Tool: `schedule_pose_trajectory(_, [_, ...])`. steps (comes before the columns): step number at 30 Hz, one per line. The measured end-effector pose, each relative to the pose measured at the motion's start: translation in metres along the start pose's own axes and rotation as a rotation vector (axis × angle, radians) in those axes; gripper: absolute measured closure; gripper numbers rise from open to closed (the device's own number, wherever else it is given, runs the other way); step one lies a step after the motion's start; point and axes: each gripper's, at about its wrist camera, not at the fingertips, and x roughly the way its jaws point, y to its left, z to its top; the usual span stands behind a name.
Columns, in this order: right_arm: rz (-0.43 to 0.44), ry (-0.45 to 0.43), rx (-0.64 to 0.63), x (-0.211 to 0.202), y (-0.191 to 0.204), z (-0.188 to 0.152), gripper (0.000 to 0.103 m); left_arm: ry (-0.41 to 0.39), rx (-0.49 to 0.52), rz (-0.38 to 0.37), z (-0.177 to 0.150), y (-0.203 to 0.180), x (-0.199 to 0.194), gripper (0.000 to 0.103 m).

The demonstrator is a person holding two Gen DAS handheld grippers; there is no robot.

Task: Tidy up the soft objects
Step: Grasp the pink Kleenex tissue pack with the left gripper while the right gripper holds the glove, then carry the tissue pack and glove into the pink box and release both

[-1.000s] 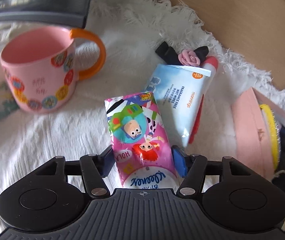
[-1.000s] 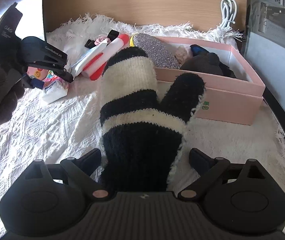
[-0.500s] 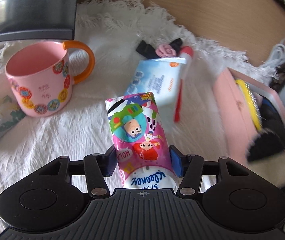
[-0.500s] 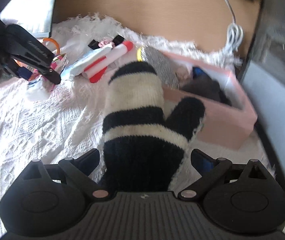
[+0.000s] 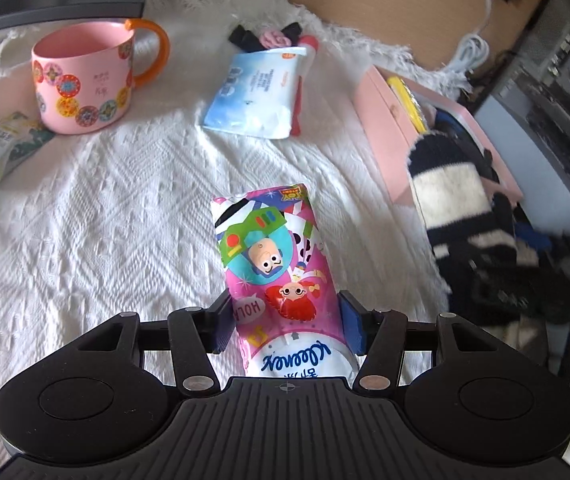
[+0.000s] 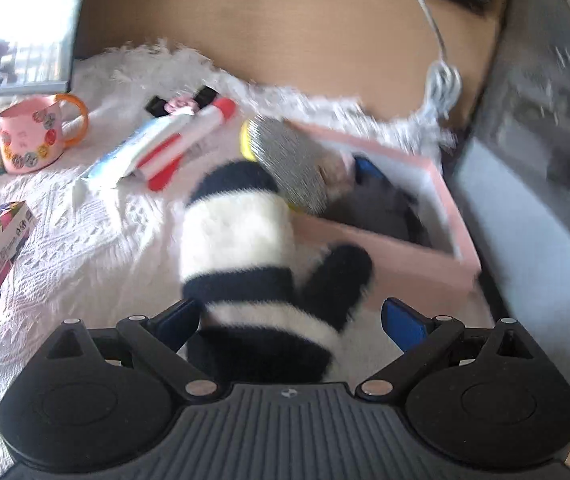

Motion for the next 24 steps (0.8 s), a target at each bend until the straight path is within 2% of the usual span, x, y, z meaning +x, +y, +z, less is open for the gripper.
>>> schedule_pose_trajectory(3, [-0.046, -0.010, -0.124, 0.001, 0.027, -0.002, 0.005, 0.011, 0.058, -0.007, -0.006, -0.009, -0.004, 0.044])
schedule_pose_trajectory(6, [-0.155, -0.007, -0.234, 0.007, 0.048, -0.009, 0.005, 0.019, 0.099, -0.022, -0.012, -0.015, -0.006, 0.044])
schedule_pose_trajectory(8, [-0.159, 0.006, -0.256, 0.008, 0.051, -0.011, 0.005, 0.027, 0.109, -0.032, -0.015, -0.016, -0.007, 0.044])
schedule_pose_trajectory(10, [-0.144, 0.042, -0.261, 0.008, 0.051, -0.013, 0.012, 0.032, 0.122, -0.040, -0.016, -0.016, -0.008, 0.044])
schedule_pose_trajectory(12, [-0.114, 0.084, -0.220, 0.006, 0.044, -0.010, 0.038, 0.039, 0.133, -0.053, -0.016, -0.016, -0.009, 0.044])
schedule_pose_trajectory(13, [-0.080, 0.107, -0.175, 0.002, 0.038, -0.006, 0.041, 0.043, 0.143, -0.060, -0.016, -0.016, -0.009, 0.044])
schedule_pose_trajectory(15, [-0.041, 0.121, -0.097, -0.013, 0.023, 0.002, 0.064, 0.053, 0.165, -0.075, -0.016, -0.019, -0.009, 0.044])
schedule_pose_trajectory(19, [0.014, 0.112, -0.003, -0.062, -0.007, 0.013, 0.068, 0.079, 0.215, -0.136, -0.016, -0.030, -0.007, 0.044])
schedule_pose_trajectory(24, [-0.046, 0.053, 0.026, -0.118, -0.039, 0.013, 0.068, 0.099, 0.299, -0.230, -0.011, -0.062, 0.004, 0.044])
